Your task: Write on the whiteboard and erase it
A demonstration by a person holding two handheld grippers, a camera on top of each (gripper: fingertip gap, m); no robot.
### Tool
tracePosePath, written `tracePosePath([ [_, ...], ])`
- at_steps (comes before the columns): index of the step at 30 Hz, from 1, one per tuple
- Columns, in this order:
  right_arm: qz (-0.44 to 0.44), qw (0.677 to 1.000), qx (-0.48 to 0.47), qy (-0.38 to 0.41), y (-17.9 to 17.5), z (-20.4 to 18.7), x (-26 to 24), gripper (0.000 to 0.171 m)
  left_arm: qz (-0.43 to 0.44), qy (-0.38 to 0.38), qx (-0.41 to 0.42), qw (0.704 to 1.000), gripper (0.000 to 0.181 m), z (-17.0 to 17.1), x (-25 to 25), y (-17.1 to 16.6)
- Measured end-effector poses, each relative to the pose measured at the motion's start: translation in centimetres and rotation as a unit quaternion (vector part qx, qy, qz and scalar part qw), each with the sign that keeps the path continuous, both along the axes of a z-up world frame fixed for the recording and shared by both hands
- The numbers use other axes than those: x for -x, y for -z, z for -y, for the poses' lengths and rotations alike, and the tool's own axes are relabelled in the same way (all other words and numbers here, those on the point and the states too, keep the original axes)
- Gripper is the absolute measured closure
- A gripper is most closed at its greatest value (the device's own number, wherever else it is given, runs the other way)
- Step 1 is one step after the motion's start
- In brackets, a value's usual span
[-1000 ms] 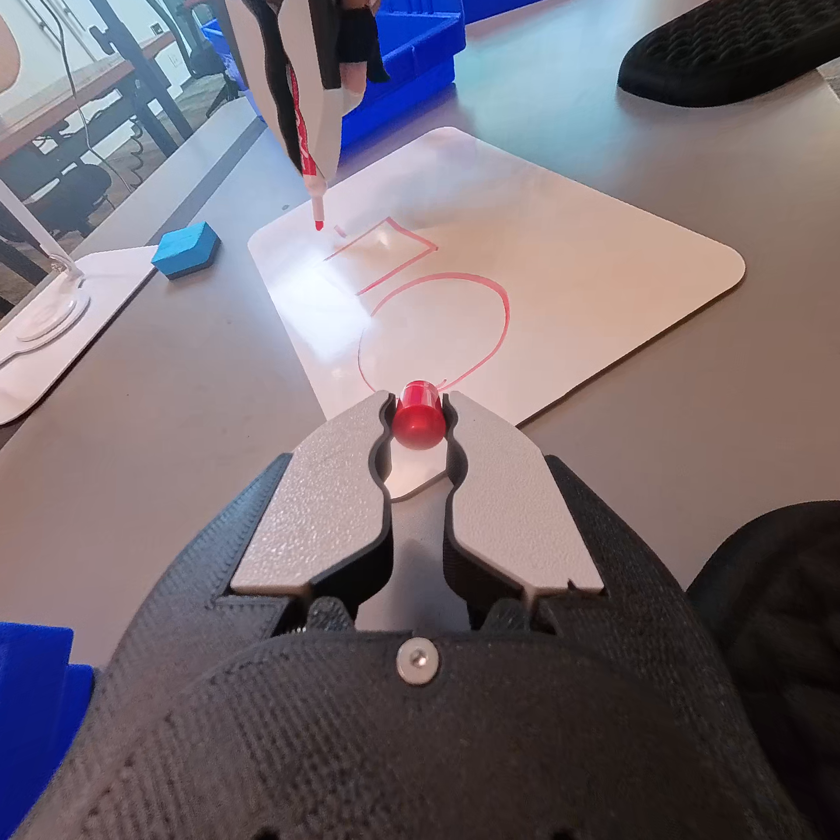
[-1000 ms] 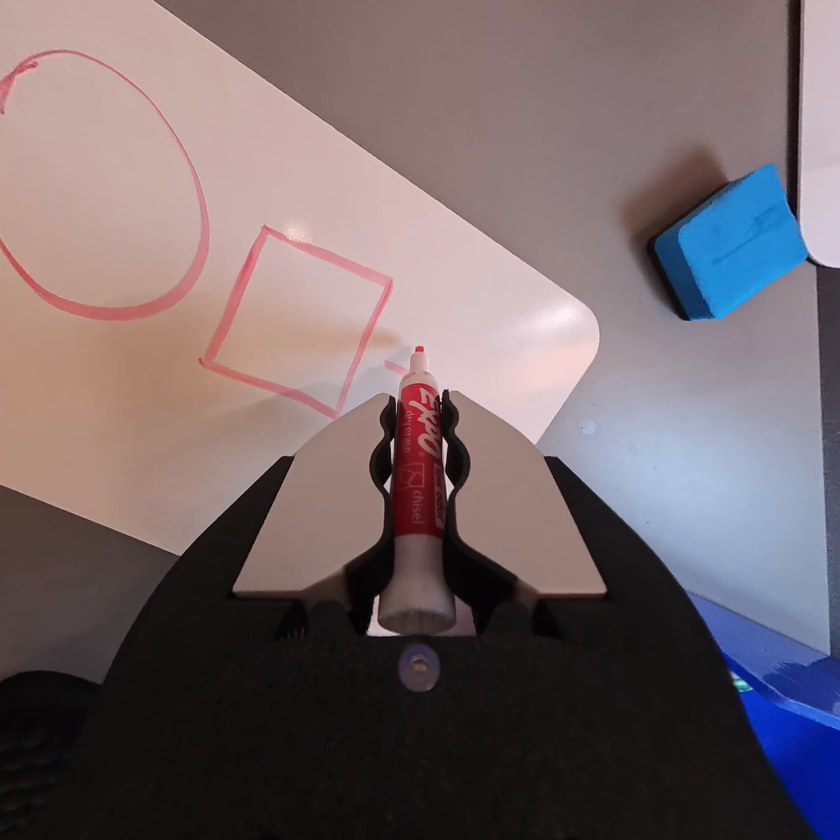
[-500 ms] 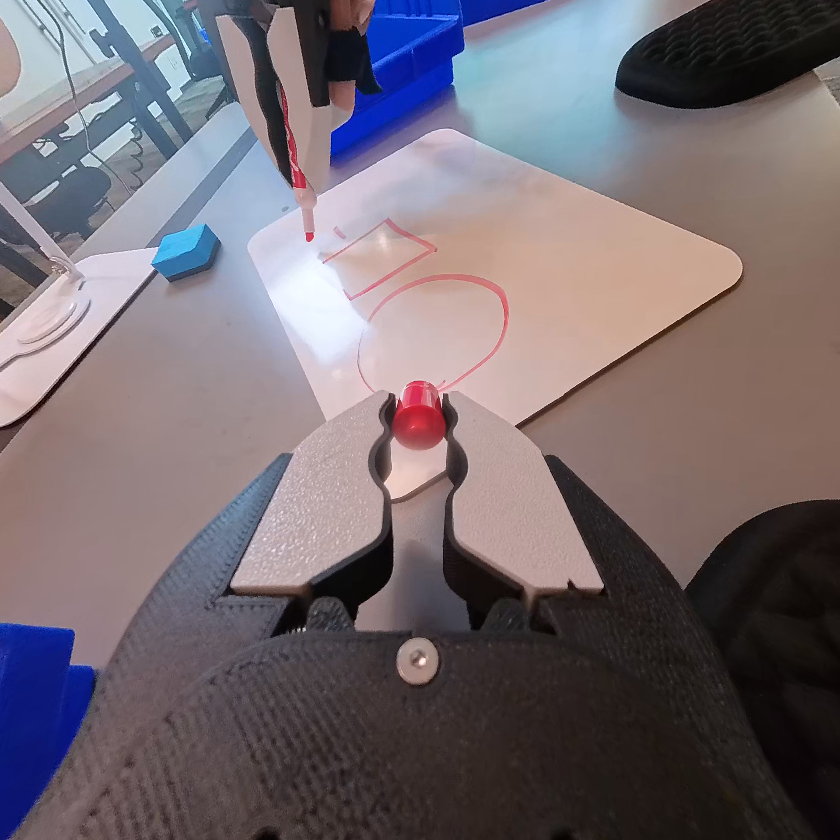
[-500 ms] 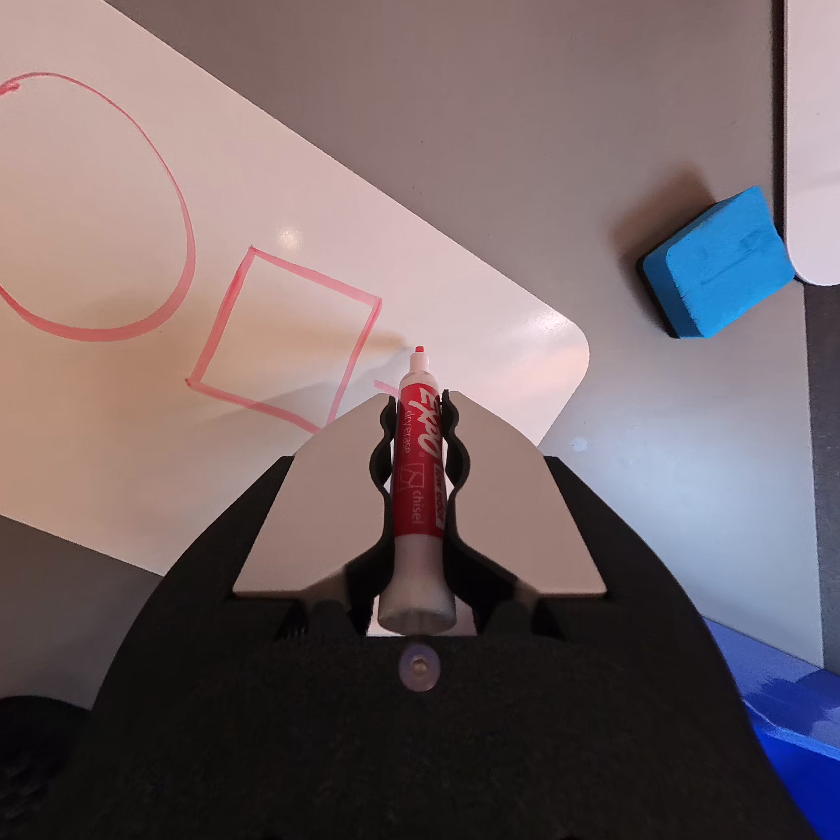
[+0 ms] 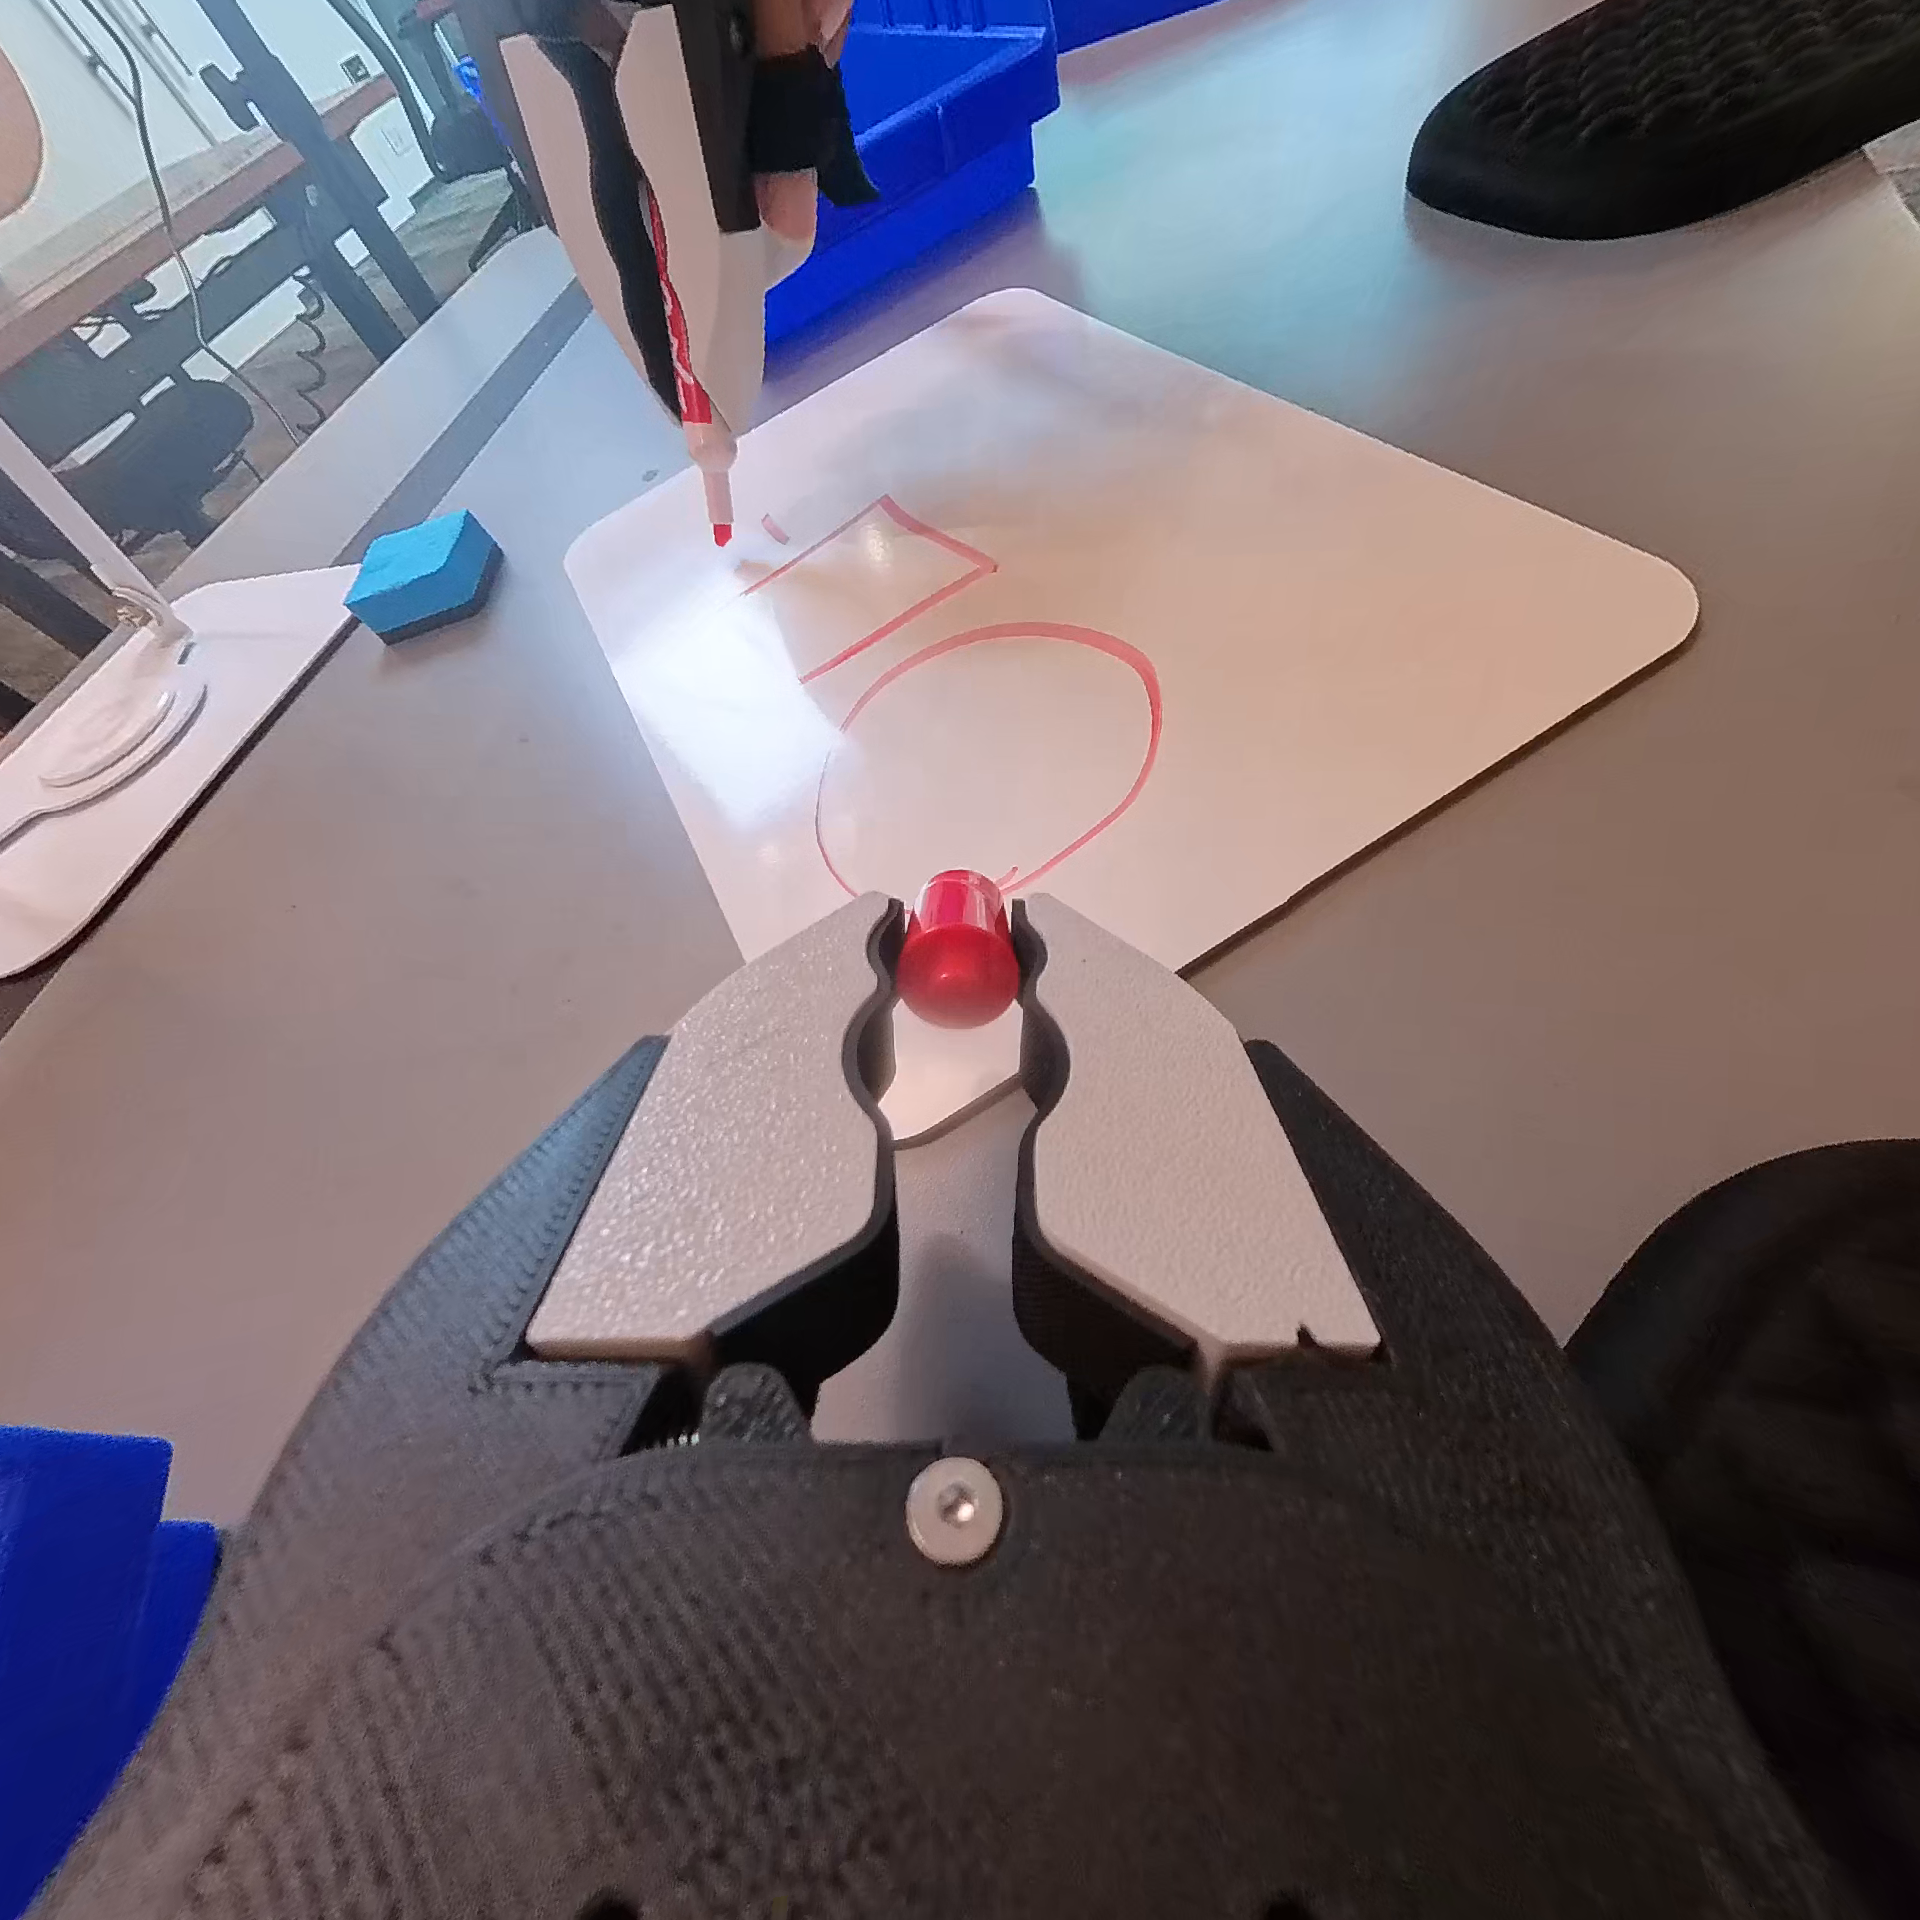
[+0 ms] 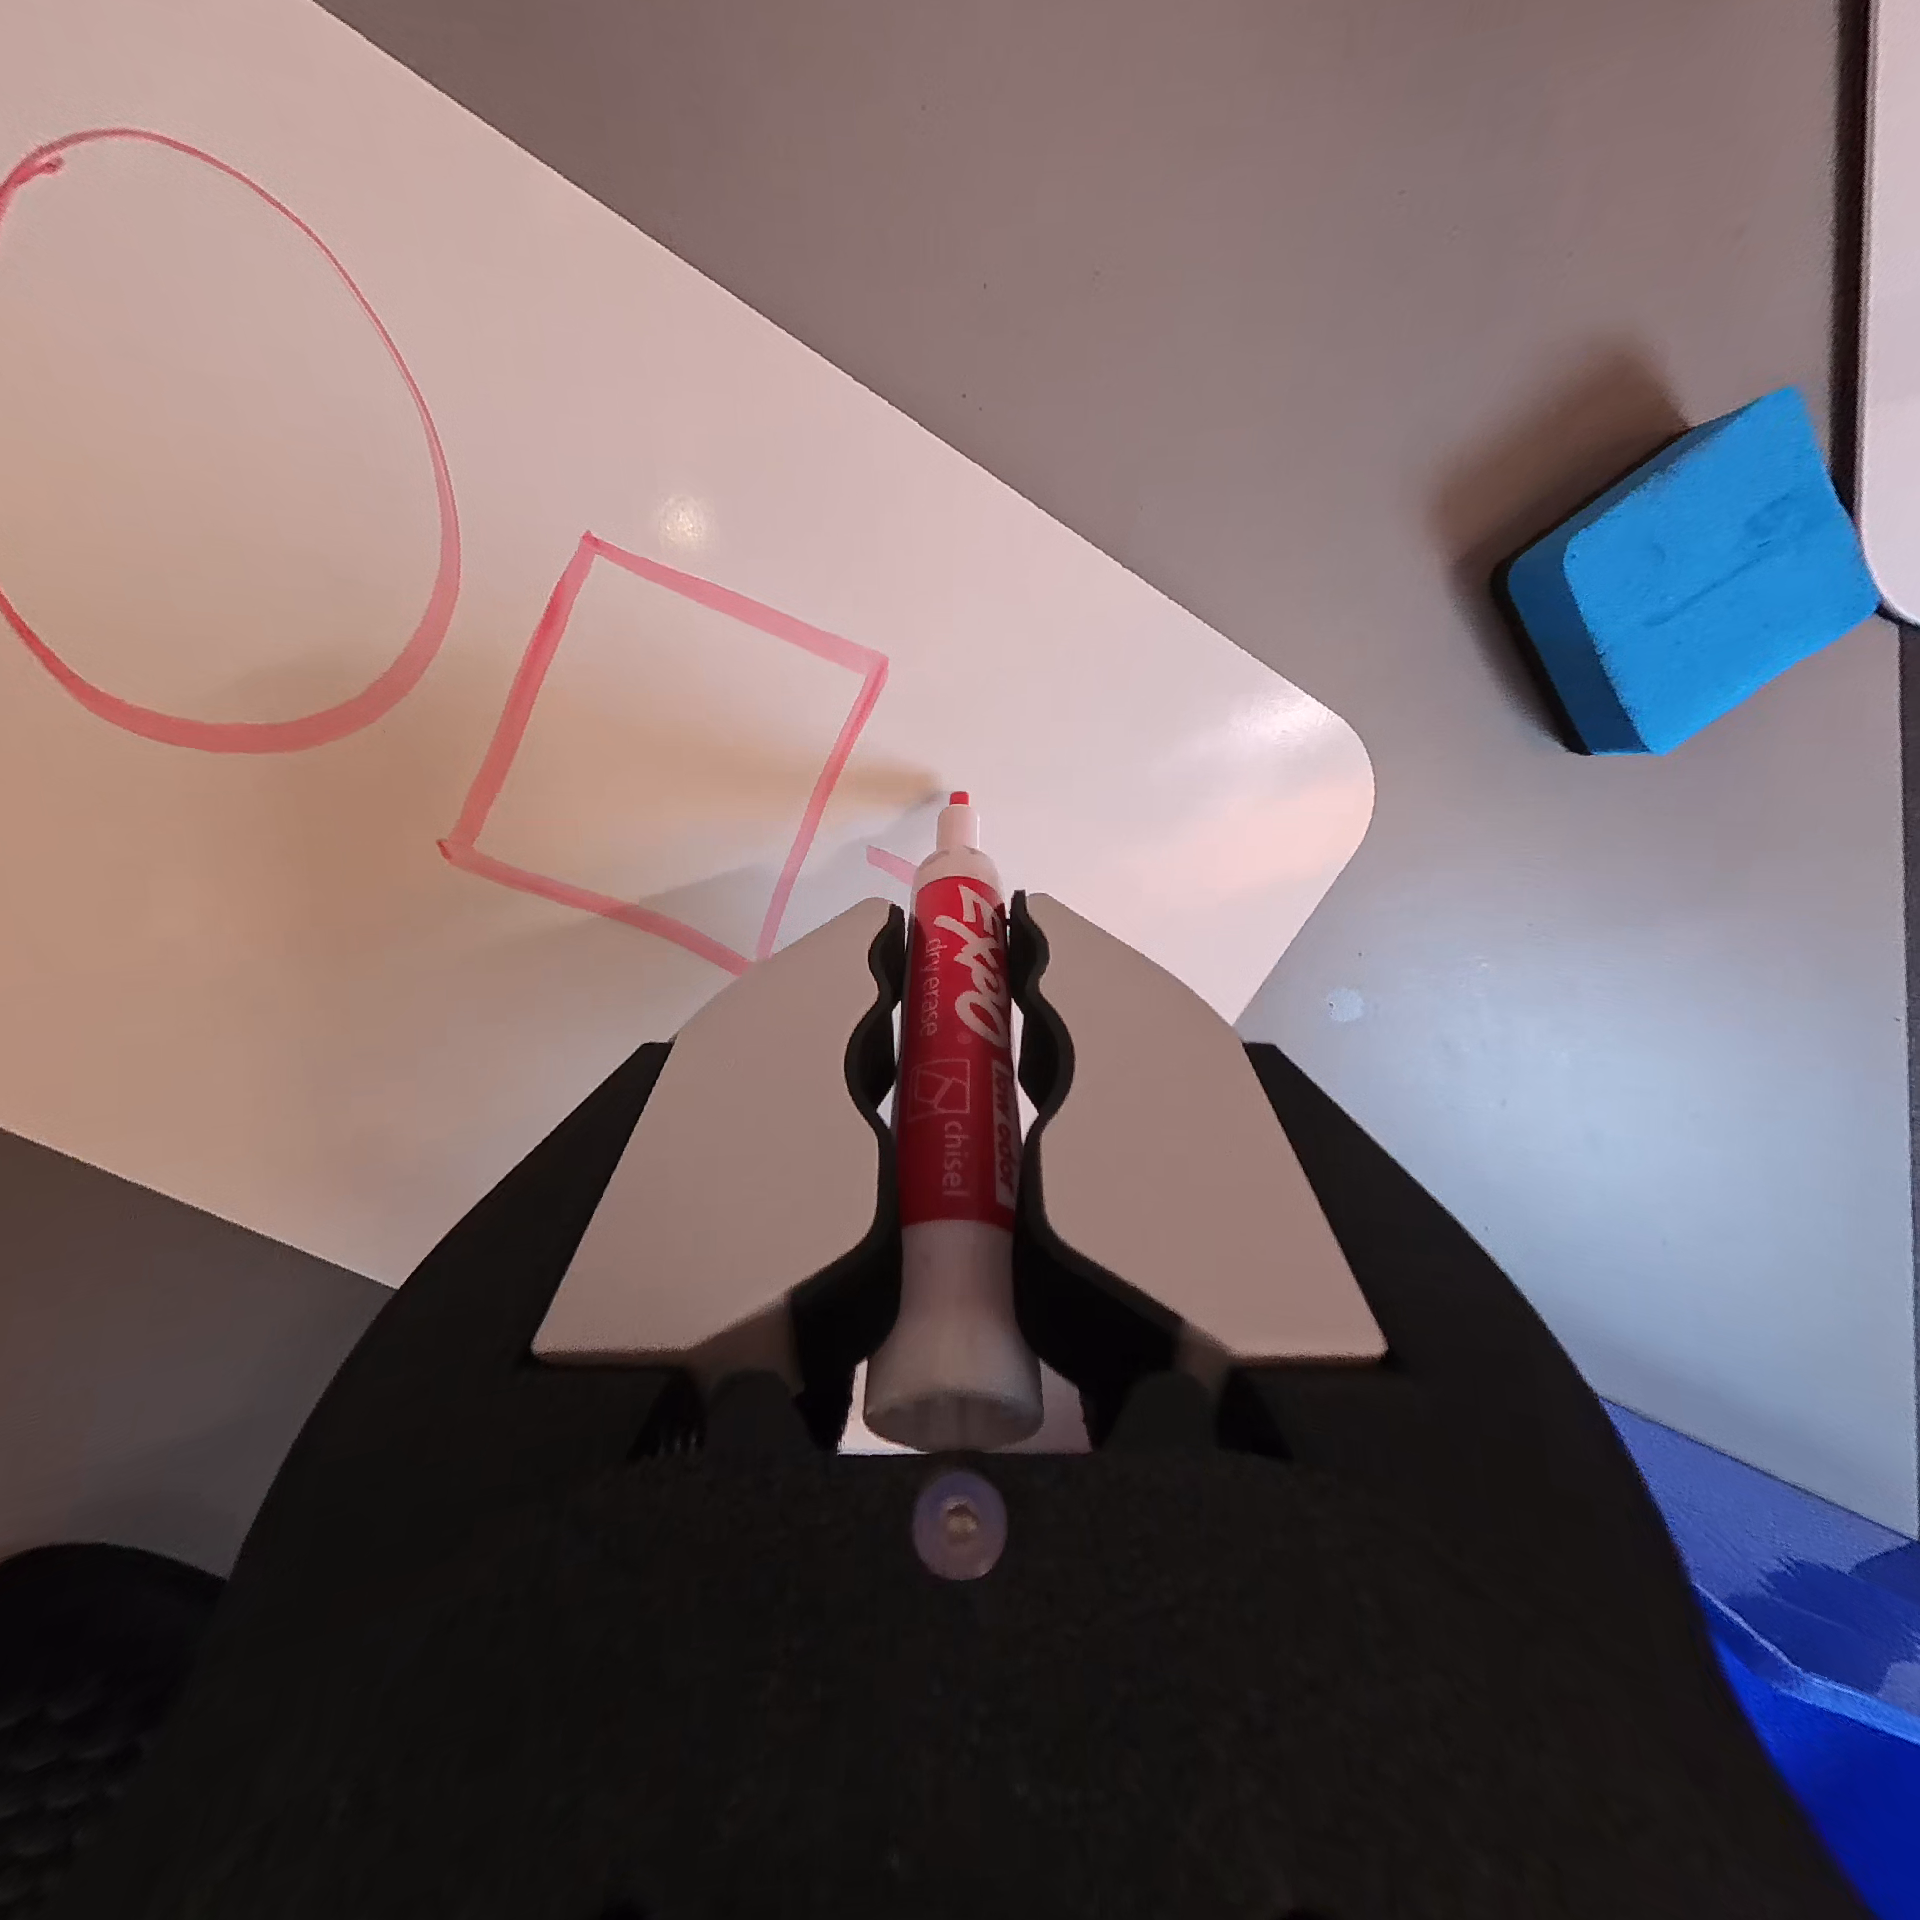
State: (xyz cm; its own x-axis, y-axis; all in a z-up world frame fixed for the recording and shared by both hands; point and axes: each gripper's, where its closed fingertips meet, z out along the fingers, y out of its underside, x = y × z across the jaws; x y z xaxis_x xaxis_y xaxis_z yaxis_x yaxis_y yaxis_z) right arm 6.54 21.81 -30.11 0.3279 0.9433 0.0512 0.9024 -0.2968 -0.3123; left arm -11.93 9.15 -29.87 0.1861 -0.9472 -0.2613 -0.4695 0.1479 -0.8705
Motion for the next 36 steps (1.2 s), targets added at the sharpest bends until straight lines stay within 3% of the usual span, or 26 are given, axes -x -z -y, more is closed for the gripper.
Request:
tracePosePath([
  [36, 0.028, 0.999, -0.003, 0.022, 0.5, 0.3, -2.5, 0.152, -0.002, 0.001, 0.001, 1.0, 0.162, 0.1, 0.0, 0.1],
])
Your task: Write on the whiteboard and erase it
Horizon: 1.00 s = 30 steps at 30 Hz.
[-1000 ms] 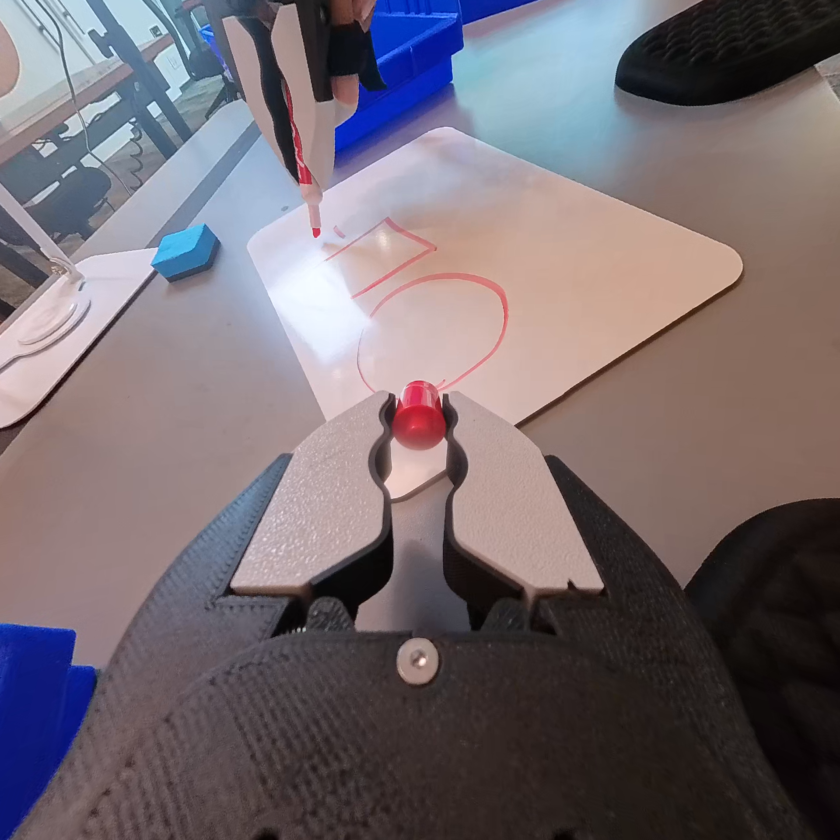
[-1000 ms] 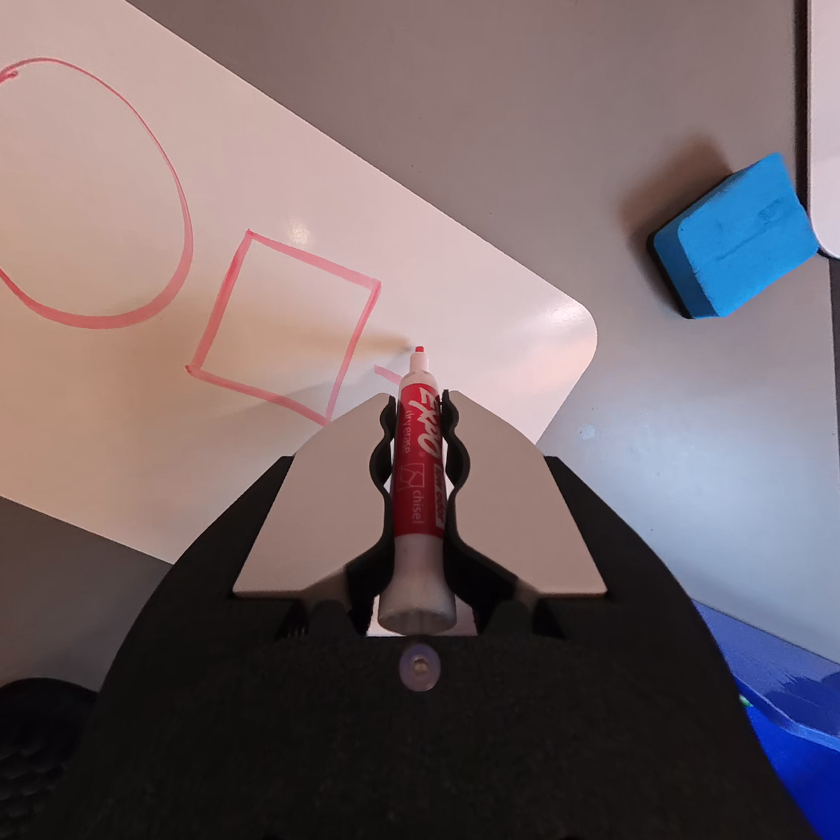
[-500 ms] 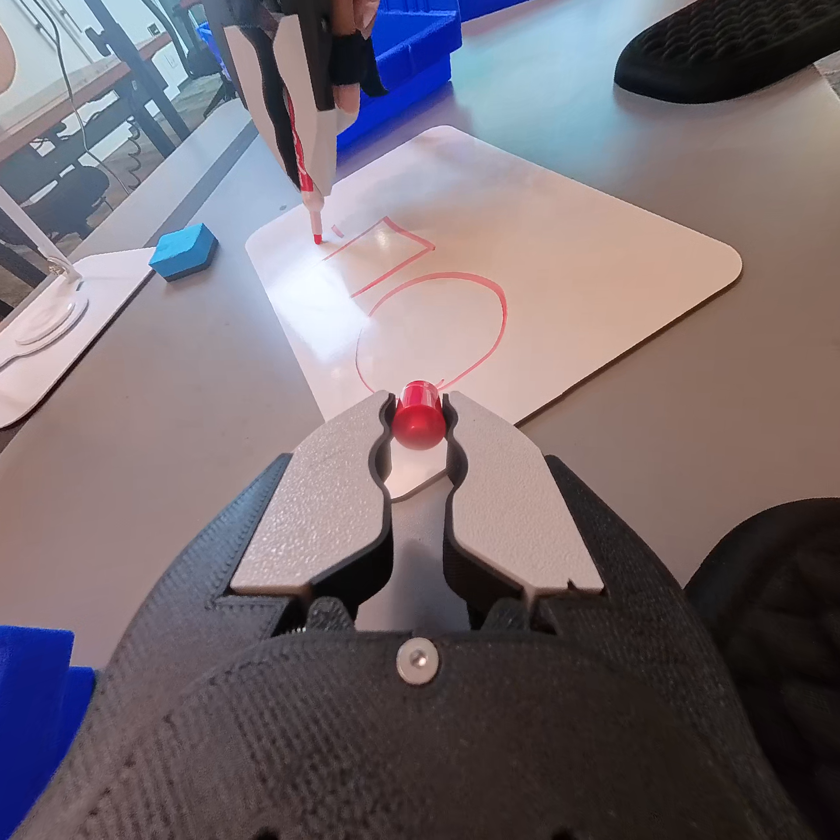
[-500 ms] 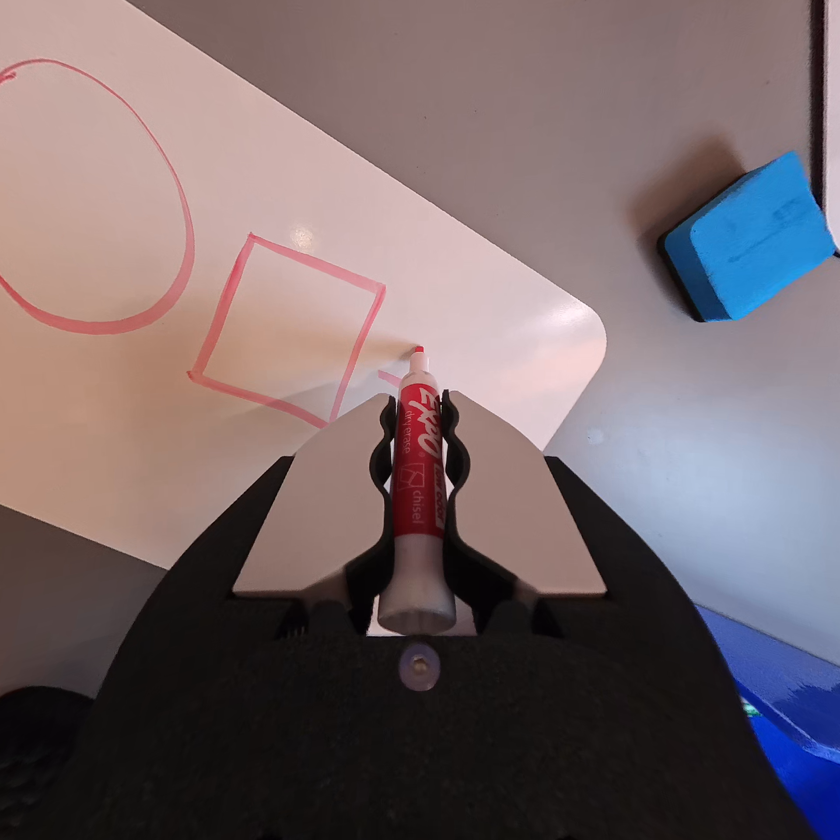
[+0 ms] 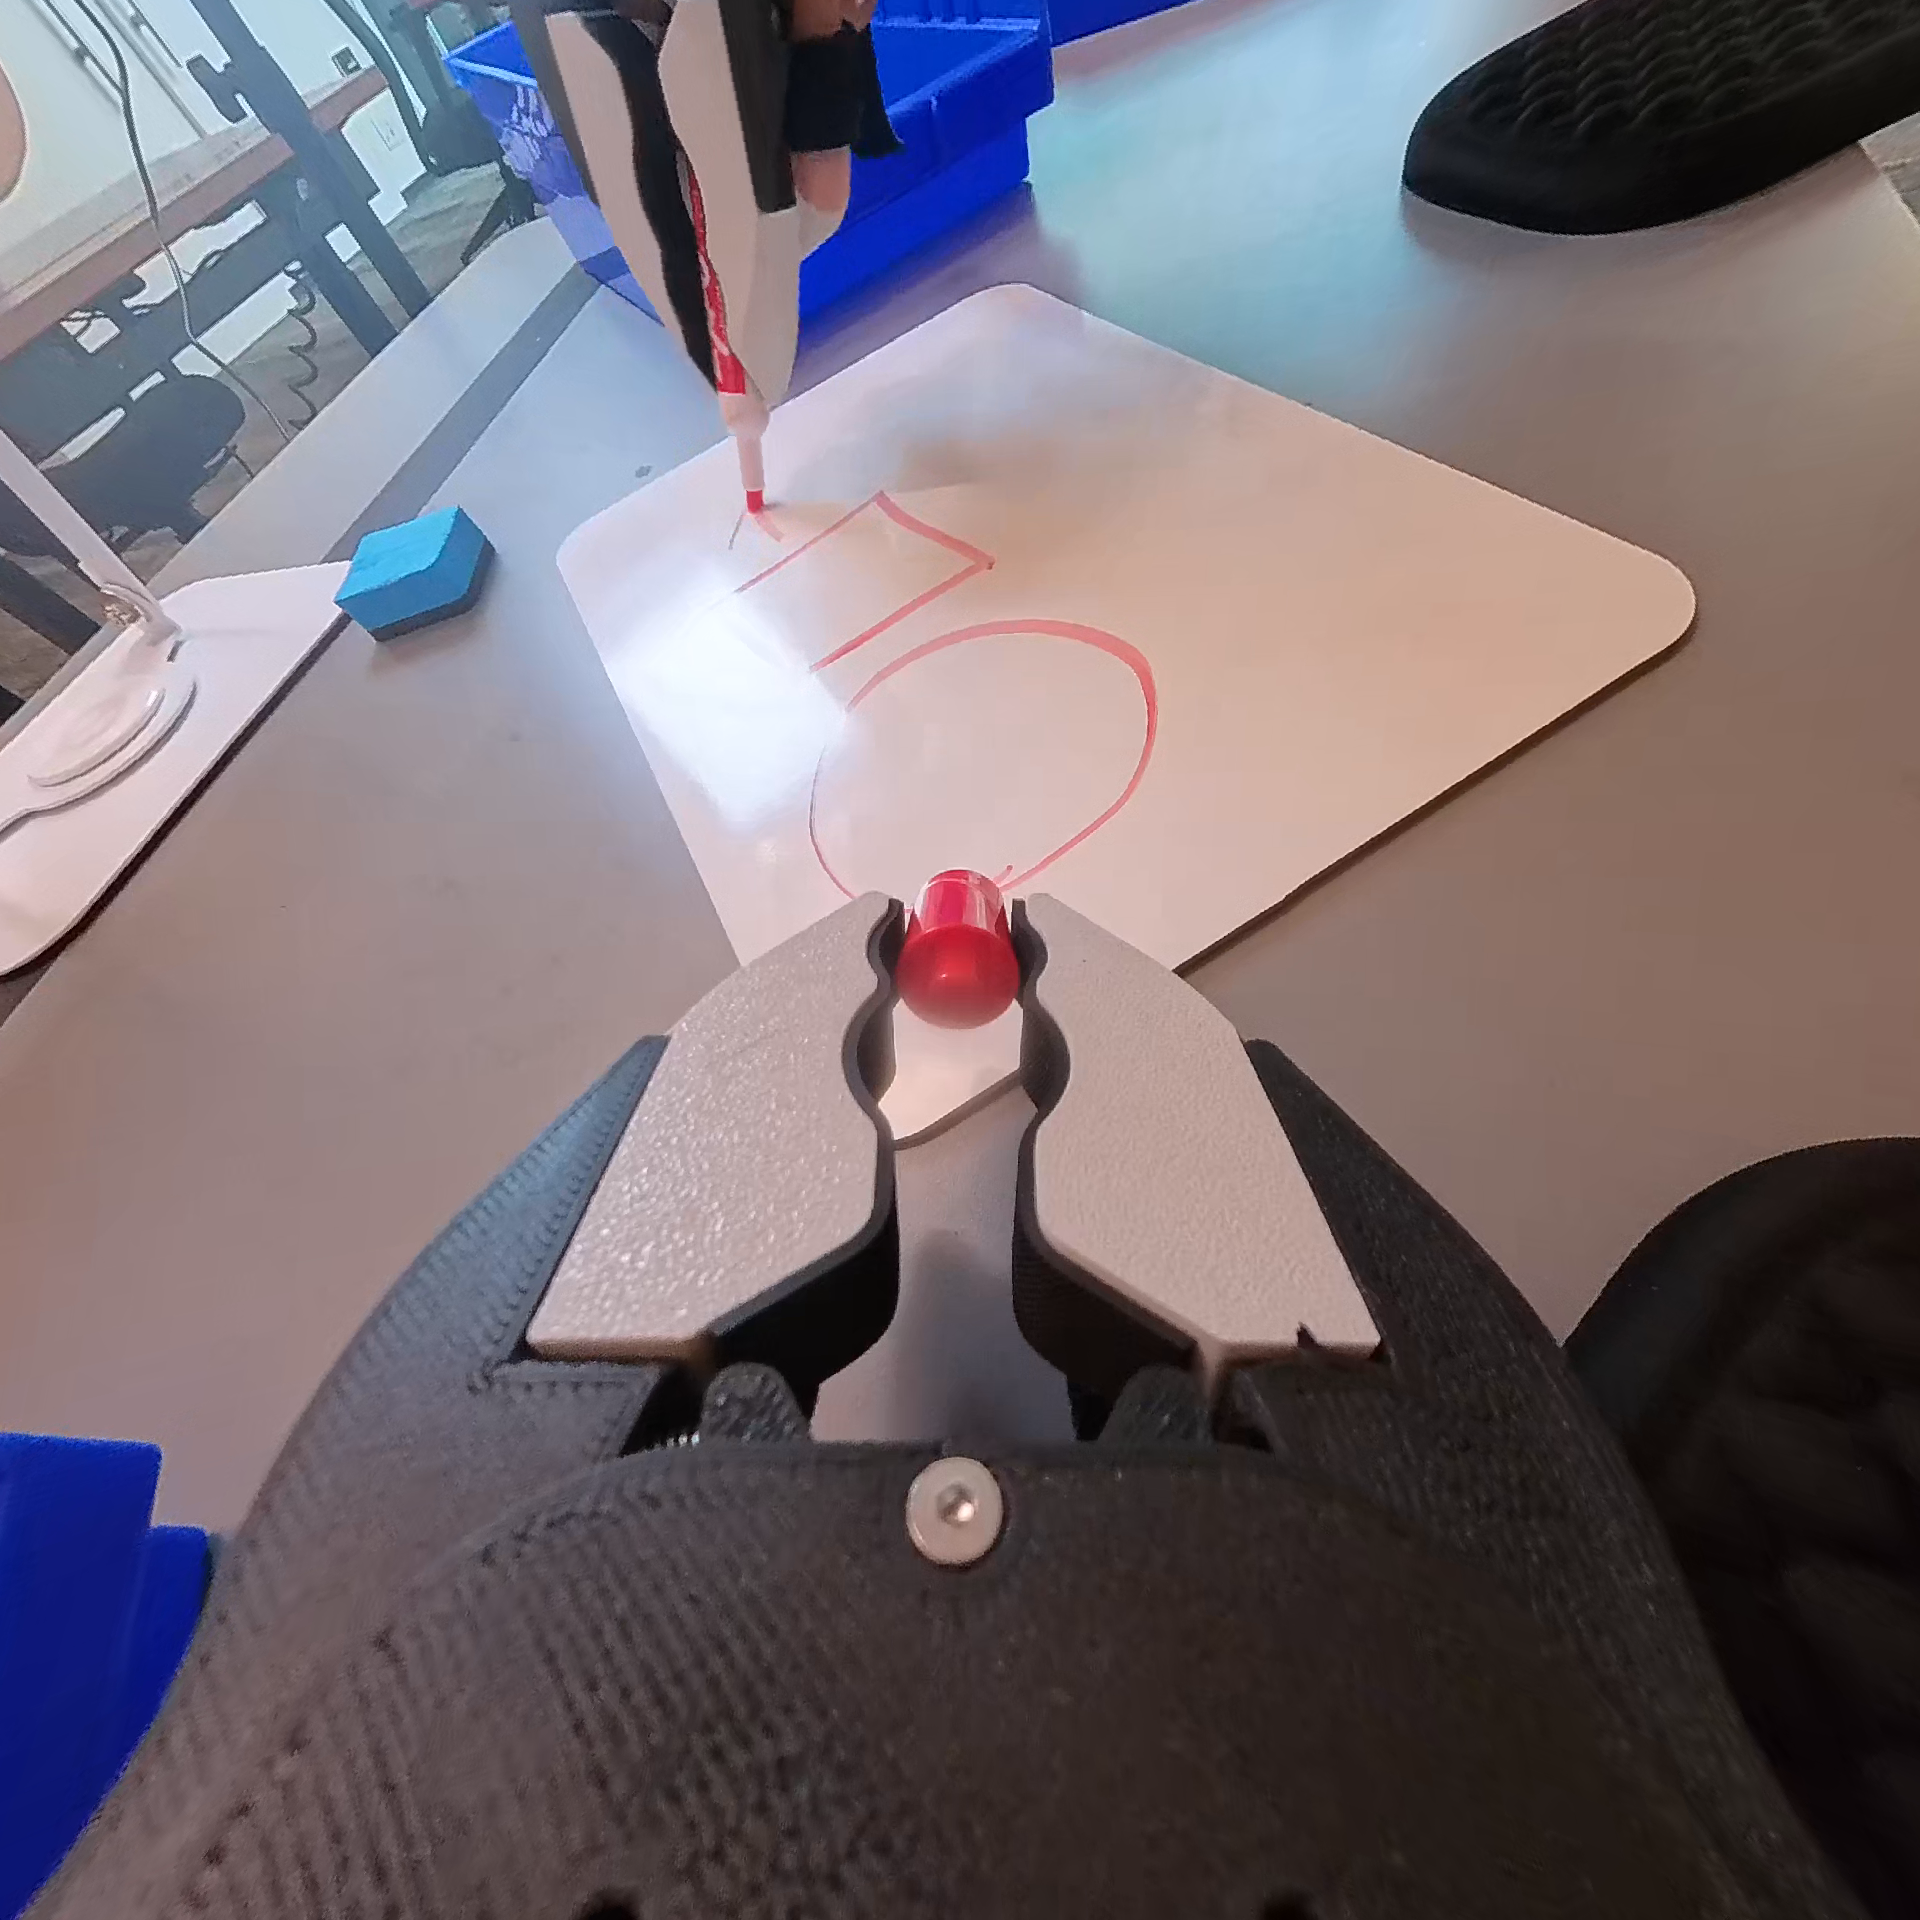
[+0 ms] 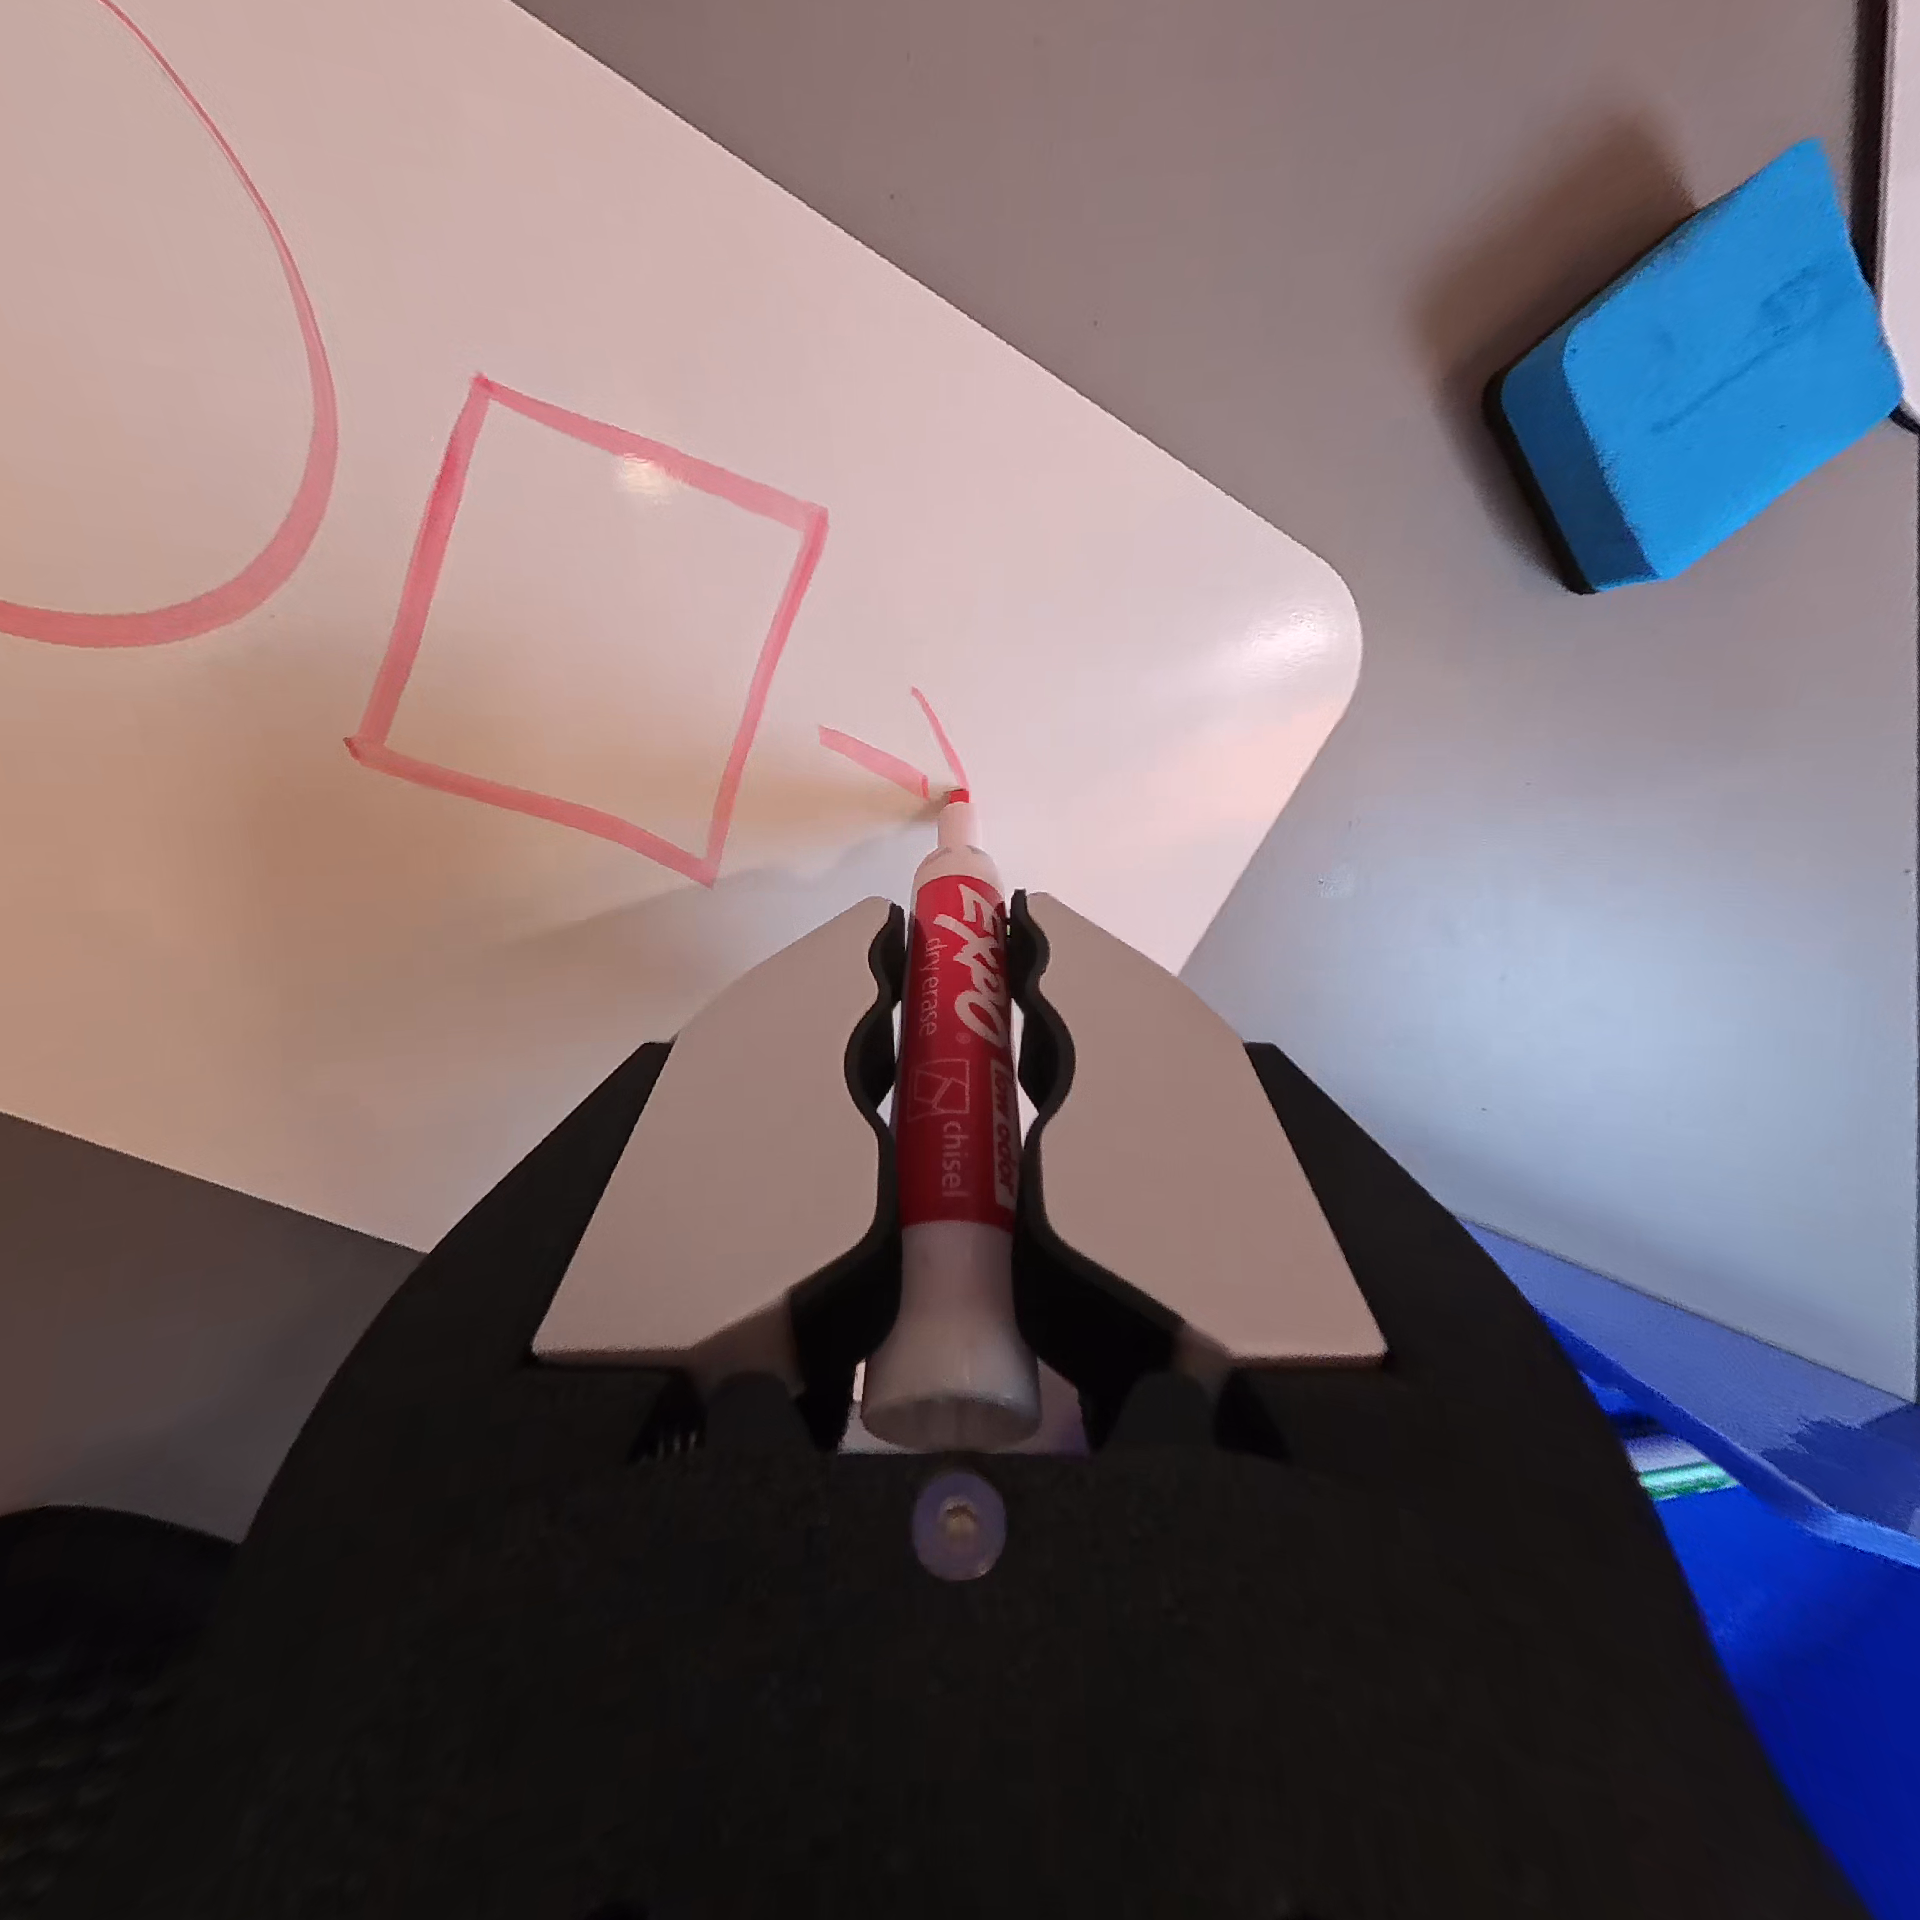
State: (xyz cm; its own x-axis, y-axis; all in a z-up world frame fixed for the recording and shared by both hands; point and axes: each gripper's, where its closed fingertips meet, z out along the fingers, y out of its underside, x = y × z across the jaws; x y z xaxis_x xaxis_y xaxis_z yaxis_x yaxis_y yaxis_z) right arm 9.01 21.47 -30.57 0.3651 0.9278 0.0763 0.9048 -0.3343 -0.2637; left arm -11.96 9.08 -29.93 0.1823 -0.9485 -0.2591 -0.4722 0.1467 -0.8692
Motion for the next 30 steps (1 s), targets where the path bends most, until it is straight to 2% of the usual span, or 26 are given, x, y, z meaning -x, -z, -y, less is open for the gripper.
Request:
tracePosePath([
  [7, 0.01, 0.999, 0.028, -0.031, -0.1, 2.4, 0.5, 0.152, -0.001, 0.001, 0.0, 1.0, 0.162, 0.1, 0.0, 0.0],
  [18, -0.008, 0.999, -0.031, 0.016, -0.9, -2.4, -0.6, 0.152, 0.003, -0.001, 0.001, 1.0, 0.162, 0.0, 0.0, -0.1],
  [30, -0.014, 0.999, -0.032, 0.02, -0.6, -3.1, -0.7, 0.152, 0.003, -0.001, 0.002, 1.0, 0.162, 0.1, 0.0, -0.1],
])
